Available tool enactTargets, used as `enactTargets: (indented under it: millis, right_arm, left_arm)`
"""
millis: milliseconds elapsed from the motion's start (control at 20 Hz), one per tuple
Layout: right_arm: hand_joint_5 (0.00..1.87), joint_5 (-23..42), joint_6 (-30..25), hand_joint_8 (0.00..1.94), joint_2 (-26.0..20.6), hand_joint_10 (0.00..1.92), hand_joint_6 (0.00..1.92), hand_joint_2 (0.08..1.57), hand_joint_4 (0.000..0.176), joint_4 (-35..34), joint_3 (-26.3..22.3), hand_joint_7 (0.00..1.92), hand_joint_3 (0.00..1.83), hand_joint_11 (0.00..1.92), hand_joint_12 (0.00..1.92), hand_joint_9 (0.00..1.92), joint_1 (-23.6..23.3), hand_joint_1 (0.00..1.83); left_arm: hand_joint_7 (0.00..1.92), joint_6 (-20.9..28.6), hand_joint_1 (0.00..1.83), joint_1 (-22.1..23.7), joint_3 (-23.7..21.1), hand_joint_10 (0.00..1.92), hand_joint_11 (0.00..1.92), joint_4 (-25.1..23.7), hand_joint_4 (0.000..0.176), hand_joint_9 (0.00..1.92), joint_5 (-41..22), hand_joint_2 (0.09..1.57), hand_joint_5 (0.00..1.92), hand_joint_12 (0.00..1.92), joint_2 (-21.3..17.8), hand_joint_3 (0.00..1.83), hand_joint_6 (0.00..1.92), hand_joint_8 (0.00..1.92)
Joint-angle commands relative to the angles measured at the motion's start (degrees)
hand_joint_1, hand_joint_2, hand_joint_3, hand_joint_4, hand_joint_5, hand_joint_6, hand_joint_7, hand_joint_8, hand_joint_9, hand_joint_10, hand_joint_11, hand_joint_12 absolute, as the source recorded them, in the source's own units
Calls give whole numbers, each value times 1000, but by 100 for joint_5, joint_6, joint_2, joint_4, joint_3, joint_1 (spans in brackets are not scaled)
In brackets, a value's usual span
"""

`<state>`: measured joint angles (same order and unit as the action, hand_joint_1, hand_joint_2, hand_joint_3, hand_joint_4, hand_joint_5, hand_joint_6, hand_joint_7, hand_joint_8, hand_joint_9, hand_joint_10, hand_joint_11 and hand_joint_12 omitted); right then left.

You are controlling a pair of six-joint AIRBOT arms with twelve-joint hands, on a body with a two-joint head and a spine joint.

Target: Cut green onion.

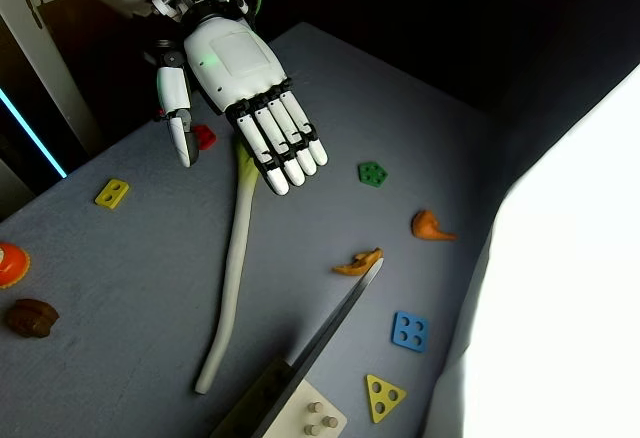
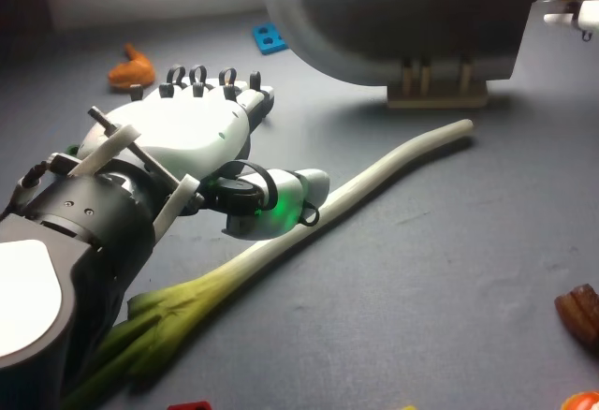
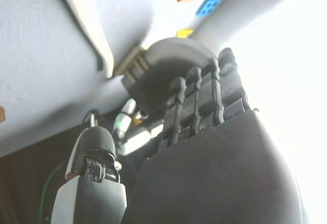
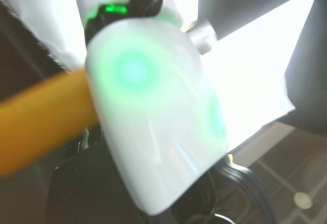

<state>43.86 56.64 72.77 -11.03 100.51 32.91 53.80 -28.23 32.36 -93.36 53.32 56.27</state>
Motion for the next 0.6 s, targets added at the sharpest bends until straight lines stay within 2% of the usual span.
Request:
enactTargets:
  millis: [0,250,400,500,550]
  right_arm:
    - [0,569,-41,0,-124,0,0,888,45,-60,-68,0,0,0,0,0,-105,1024]
    - [0,58,-41,0,-775,0,0,867,44,255,-915,0,0,0,0,0,-389,1071]
    - [0,-110,-37,0,-1086,0,0,882,45,438,-1364,0,0,0,0,0,-393,1031]
    - [0,-297,-34,0,-1316,0,0,892,36,438,-1677,0,0,0,0,0,-441,1044]
    - [0,-338,-18,0,-1430,0,0,889,37,440,-1833,0,0,0,0,0,-461,1054]
  left_arm:
    - [59,-3,100,85,-8,0,0,-499,0,0,209,1268,96,0,13,0,3,0]
    - [78,-3,122,97,-16,4,2,-476,0,11,209,1264,130,1,12,0,14,6]
    - [73,-3,122,99,-30,2,0,-471,0,8,209,1258,109,0,13,0,3,2]
    - [58,-3,104,101,-34,0,0,-471,0,0,210,1262,92,0,13,0,0,0]
    - [59,-29,106,101,-37,0,0,-470,0,0,210,1261,96,0,14,0,2,1]
